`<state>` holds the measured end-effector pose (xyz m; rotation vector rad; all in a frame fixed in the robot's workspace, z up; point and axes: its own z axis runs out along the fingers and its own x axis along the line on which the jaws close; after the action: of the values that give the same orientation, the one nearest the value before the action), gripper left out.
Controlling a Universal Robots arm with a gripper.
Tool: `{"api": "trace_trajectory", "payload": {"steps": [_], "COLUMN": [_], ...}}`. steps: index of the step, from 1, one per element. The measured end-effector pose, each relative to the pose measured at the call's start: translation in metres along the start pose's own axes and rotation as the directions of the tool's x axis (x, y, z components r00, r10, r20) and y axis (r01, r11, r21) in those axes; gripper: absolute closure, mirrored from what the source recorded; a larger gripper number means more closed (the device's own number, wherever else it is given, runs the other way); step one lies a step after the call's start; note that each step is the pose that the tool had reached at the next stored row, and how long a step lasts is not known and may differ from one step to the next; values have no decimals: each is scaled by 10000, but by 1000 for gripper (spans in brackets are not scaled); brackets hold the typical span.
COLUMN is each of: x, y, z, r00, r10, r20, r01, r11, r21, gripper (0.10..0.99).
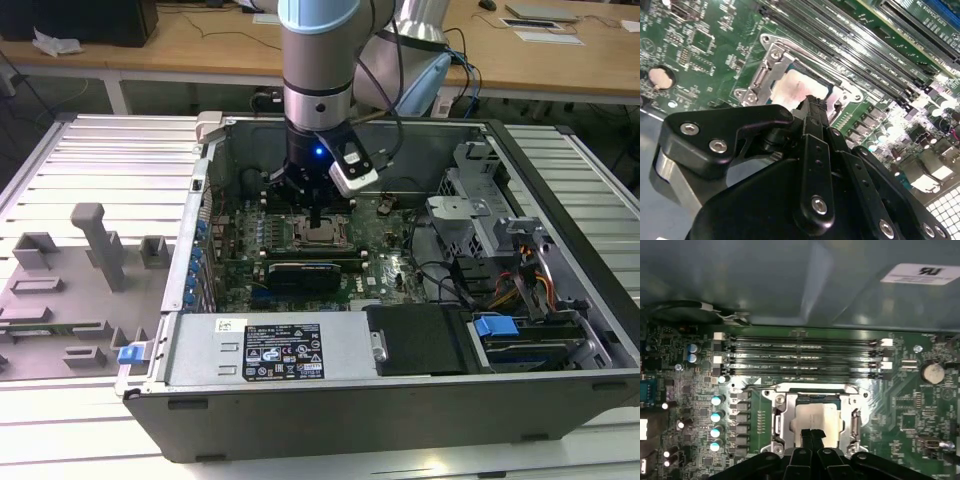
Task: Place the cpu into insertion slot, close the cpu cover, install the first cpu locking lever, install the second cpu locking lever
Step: 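Close the cpu cover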
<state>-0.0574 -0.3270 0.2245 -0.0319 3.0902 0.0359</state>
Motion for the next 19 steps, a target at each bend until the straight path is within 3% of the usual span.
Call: {"api": "trace_trajectory", "payload": {"steps": [8, 12, 15, 19], "x": [151, 174, 177, 179], "y": [-3, -4, -3, -5], "z": [105, 131, 149, 168], "r00": [10000, 10000, 10000, 10000], "r10": [0, -27, -63, -75], "r20": [-1, -2, 1, -1], "r01": [0, 27, 63, 75], "r11": [10000, 10000, 9999, 9999], "r21": [-1, -22, -112, -121], "gripper": [980, 980, 980, 980]}}
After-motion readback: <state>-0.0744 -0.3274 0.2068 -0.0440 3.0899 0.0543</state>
